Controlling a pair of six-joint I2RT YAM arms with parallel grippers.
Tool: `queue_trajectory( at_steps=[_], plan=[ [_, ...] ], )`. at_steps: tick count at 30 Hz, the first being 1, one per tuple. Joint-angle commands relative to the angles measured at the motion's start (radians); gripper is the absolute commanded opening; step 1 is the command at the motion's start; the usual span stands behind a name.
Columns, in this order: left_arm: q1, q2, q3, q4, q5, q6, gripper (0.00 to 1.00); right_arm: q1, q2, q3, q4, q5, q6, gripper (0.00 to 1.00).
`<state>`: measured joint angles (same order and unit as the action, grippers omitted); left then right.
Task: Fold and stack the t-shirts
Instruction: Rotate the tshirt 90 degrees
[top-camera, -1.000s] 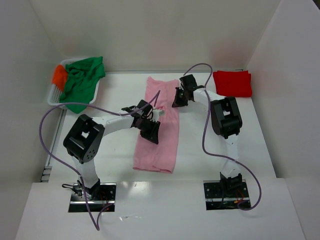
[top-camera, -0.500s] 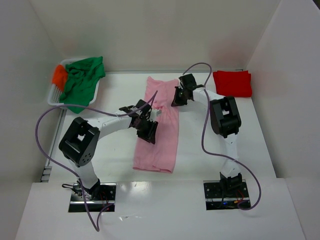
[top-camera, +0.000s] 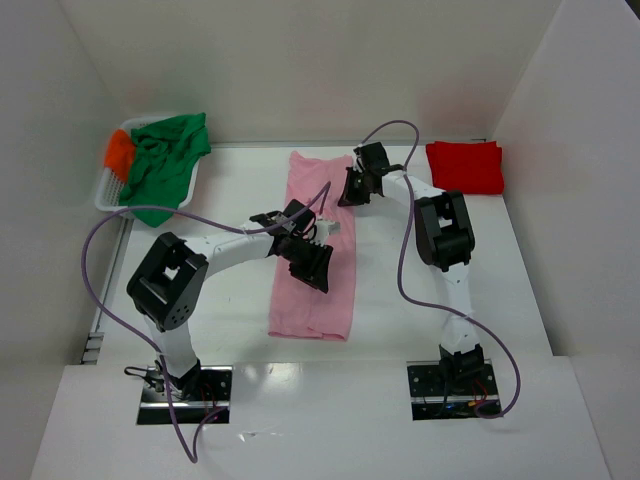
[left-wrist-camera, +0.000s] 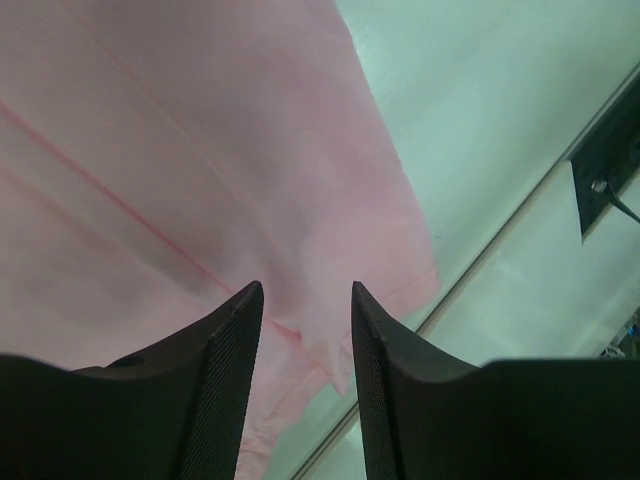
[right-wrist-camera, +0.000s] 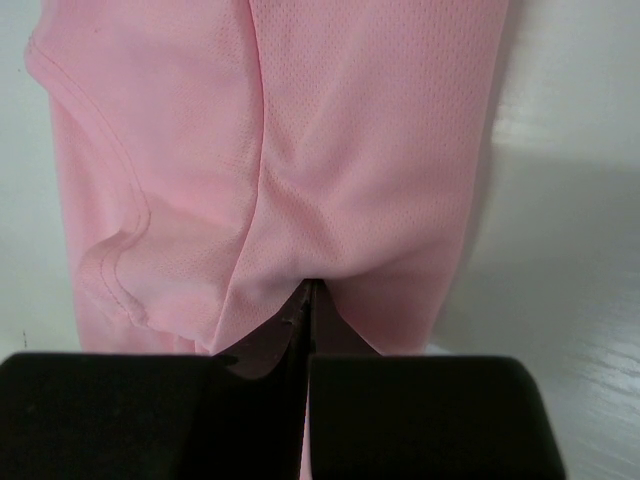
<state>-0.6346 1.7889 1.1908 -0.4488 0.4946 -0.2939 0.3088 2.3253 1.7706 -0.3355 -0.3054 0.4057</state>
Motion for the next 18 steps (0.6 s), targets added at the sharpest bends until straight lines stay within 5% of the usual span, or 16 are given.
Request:
queue_trajectory(
  at_steps=[1, 18],
  plan=[
    [-0.023, 0.032, 0.020, 0.005, 0.085, 0.006, 0.49, 0.012, 0.049, 0.065, -0.042, 0.009, -0.018, 0.00],
    [-0.053, 0.113, 0.018, -0.125, -0.152, -0.016, 0.46, 0.012, 0.100, 0.139, -0.076, 0.040, -0.018, 0.00]
  ],
)
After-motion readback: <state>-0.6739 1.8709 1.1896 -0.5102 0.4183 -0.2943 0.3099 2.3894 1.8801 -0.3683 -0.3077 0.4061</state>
